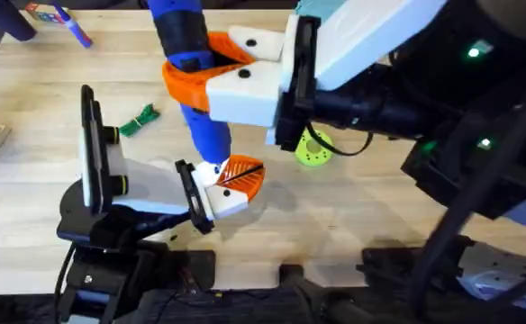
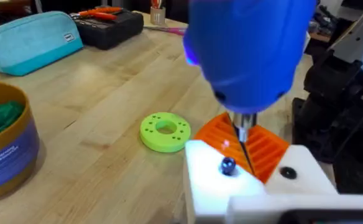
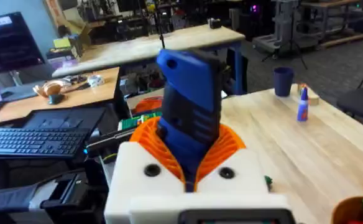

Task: Pick up the gripper from the table and insert it into the empty holder that is missing its gripper. Then pick up a screw, insert it into the mounting hole, and use the screwdriver to tighten it. Finally, clean up the table by picking up the vegetable and placing it into the bucket.

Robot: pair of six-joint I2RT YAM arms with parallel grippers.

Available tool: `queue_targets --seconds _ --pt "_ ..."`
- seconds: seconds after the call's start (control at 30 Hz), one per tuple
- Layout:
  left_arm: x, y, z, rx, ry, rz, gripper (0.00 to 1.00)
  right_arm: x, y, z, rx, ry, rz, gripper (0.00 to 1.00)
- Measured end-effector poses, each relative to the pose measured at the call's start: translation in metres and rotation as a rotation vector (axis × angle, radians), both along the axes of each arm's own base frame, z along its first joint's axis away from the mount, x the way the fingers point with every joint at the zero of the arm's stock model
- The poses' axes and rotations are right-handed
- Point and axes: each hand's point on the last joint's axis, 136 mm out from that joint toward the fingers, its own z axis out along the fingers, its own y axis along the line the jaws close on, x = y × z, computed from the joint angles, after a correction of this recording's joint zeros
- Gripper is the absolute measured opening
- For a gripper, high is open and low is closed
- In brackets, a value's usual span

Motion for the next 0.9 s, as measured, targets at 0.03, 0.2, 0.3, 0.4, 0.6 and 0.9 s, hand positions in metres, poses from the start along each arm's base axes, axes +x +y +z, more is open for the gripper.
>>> queue_targets --seconds 0.03,0.2,0.3,0.4,0.6,0.9 --pt "0.000 0.000 0.000 0.000 0.000 0.000 0.008 -0.001 0.000 -0.002 -0.004 0.005 0.004 0.047" --pt "0.000 0.000 0.000 0.000 0.000 0.000 0.008 -0.005 0.002 -0.002 -0.008 0.003 0.032 0.047" --pt "0.000 0.000 0.000 0.000 0.000 0.000 0.008 -0.005 0.004 -0.006 -0.014 0.001 0.041 0.047" --pt "0.000 0.000 0.000 0.000 0.000 0.000 0.008 -0.003 0.007 -0.009 -0.018 -0.003 0.043 0.047" --pt "0.000 0.000 0.000 0.000 0.000 0.000 0.008 0.001 0.012 -0.011 -0.009 -0.019 0.043 0.047" --pt "0.000 0.000 0.000 0.000 0.000 0.000 0.008 0.001 0.012 -0.010 -0.010 -0.027 0.042 0.047"
